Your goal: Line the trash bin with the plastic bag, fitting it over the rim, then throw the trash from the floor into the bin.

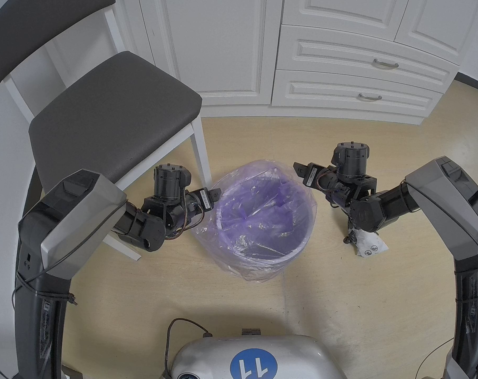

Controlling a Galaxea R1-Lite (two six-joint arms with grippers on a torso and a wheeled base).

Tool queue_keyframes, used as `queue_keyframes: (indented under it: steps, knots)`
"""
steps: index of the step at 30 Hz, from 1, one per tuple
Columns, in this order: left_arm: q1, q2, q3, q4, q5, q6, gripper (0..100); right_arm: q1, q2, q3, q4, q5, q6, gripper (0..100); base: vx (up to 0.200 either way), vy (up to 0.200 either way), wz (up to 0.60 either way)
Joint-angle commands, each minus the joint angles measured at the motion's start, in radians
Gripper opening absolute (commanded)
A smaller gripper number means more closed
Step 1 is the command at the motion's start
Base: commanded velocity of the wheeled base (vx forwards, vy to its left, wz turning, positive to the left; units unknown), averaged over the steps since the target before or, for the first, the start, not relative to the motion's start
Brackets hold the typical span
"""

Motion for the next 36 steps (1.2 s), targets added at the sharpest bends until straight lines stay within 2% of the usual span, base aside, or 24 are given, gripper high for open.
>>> queue_keyframes:
  steps: [1, 13, 21, 25, 30, 32, 35, 36]
  knots:
    - [0.006, 0.082, -0.052, 0.008, 0.000, 0.008, 100, -0.001, -0.003, 0.004, -0.001, 0.001, -0.001, 100, 0.000, 0.000, 0.00]
    - [0.014, 0.183, -0.170, 0.119, 0.010, 0.067, 100, -0.012, -0.006, 0.069, 0.001, 0.053, -0.060, 100, 0.000, 0.000, 0.00]
    - [0.008, 0.181, -0.156, 0.156, 0.012, 0.072, 100, -0.010, -0.060, 0.150, 0.001, 0.093, -0.102, 100, 0.000, 0.000, 0.00]
    - [-0.009, 0.167, -0.121, 0.169, 0.016, 0.072, 100, 0.007, -0.103, 0.210, -0.001, 0.096, -0.131, 100, 0.000, 0.000, 0.00]
    - [0.000, 0.124, -0.072, 0.159, 0.016, 0.066, 100, 0.088, -0.135, 0.290, -0.007, 0.101, -0.137, 100, 0.000, 0.000, 0.00]
    - [0.015, 0.065, -0.003, 0.139, 0.015, 0.063, 100, 0.143, -0.125, 0.300, -0.019, 0.087, -0.134, 100, 0.000, 0.000, 0.00]
    - [0.023, 0.014, 0.061, 0.096, 0.013, 0.061, 100, 0.166, -0.118, 0.300, -0.025, 0.087, -0.125, 100, 0.000, 0.000, 0.00]
    - [0.023, -0.027, 0.124, 0.039, 0.012, 0.057, 100, 0.177, -0.112, 0.300, -0.045, 0.088, -0.122, 100, 0.000, 0.000, 0.00]
